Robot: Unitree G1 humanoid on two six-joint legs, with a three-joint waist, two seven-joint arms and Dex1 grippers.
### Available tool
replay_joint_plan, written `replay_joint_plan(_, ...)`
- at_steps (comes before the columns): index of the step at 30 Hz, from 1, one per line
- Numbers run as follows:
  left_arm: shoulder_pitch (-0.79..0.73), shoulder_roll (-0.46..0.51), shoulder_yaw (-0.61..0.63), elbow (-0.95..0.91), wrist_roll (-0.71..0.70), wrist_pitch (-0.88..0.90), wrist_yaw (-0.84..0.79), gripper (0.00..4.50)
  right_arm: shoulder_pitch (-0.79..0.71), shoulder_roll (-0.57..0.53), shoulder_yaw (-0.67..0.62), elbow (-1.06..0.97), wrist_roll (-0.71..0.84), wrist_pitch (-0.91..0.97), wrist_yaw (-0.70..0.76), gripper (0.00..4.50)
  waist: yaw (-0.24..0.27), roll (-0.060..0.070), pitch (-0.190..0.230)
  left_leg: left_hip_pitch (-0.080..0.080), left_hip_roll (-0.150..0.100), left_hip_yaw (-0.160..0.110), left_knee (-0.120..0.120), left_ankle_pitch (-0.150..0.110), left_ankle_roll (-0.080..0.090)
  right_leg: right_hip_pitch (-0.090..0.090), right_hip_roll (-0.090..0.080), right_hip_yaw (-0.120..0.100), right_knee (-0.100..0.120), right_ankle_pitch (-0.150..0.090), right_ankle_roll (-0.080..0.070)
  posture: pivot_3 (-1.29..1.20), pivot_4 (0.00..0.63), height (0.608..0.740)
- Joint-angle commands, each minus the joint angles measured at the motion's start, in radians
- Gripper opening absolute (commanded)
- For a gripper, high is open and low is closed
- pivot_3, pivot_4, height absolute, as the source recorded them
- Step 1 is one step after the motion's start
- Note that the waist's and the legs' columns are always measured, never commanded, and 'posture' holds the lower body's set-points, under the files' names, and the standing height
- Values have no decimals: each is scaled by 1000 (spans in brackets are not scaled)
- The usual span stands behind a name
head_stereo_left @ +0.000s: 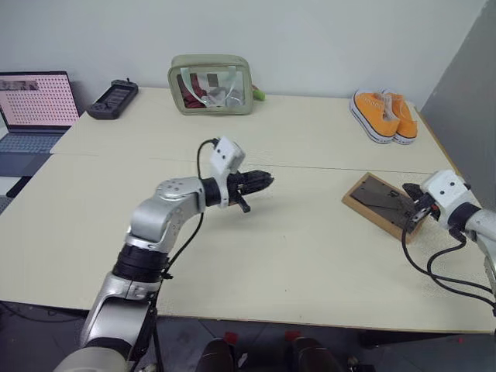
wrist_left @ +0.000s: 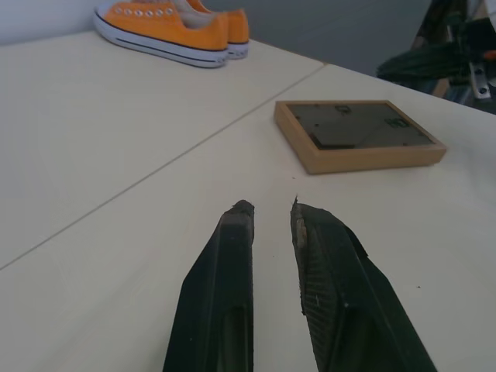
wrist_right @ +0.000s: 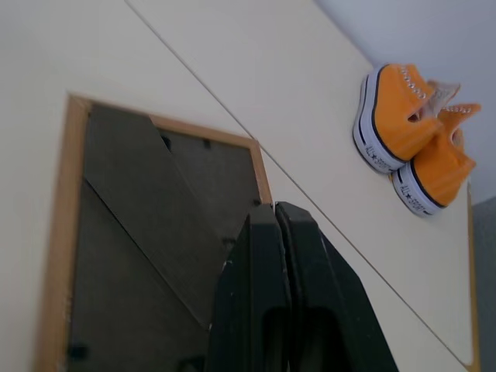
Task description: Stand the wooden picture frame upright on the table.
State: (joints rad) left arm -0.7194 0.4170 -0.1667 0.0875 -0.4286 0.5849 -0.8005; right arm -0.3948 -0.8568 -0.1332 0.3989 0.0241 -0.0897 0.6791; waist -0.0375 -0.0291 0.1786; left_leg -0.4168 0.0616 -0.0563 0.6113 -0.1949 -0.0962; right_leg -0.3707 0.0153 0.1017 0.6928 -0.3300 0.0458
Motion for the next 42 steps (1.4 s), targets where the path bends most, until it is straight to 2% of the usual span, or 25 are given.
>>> replay_joint_plan(1, -31, -32, -22, 3, 15, -21, -45, 895, -111, -35, 35, 209, -71, -165, -9, 0, -1, 0, 0, 0, 0, 0, 0, 0, 0, 0, 0, 0, 0, 0, 0, 0, 150, 740)
replay_joint_plan(6, -17, -46, -27, -38, 11, 2, -66, 895, -206, -36, 90, 407, -138, -297, -21, 0, -3, 0, 0, 0, 0, 0, 0, 0, 0, 0, 0, 0, 1, 0, 0, 0, 150, 740)
replay_joint_plan(13, -13, -38, 3, -72, 5, 33, -59, 895, -273, -73, 174, 559, -244, -424, -44, 0, -4, 1, 0, 1, -1, 0, 2, 0, 0, 1, -1, 0, 3, 0, 0, 0, 150, 740)
replay_joint_plan(22, -19, -44, 44, -110, -14, 66, -31, 895, -351, -131, 340, 654, -488, -484, -212, 0, -6, 1, 1, 1, -1, 0, 3, 0, 0, 1, -1, 1, 4, 0, 0, 0, 150, 740)
replay_joint_plan(31, -24, -56, 68, -142, -29, 90, -4, 895, -407, -138, 420, 727, -584, -515, -307, 0, -14, 1, 1, 1, -1, 0, 3, 0, 0, 1, -1, 1, 4, 0, 0, 0, 150, 740)
replay_joint_plan(37, -35, -55, 78, -142, -33, 95, 2, 895, -348, -107, 383, 694, -463, -589, -150, 0, -17, 1, 1, 1, -1, 0, 3, 0, 0, 1, -1, 1, 4, 0, 0, 0, 150, 740)
replay_joint_plan(42, -33, -40, 64, -135, -26, 88, -20, 895, -260, -80, 331, 591, -342, -597, -44, 0, -19, 1, 0, 2, -1, -1, 4, 0, 0, 4, -1, 0, 4, 0, 0, 0, 150, 740)
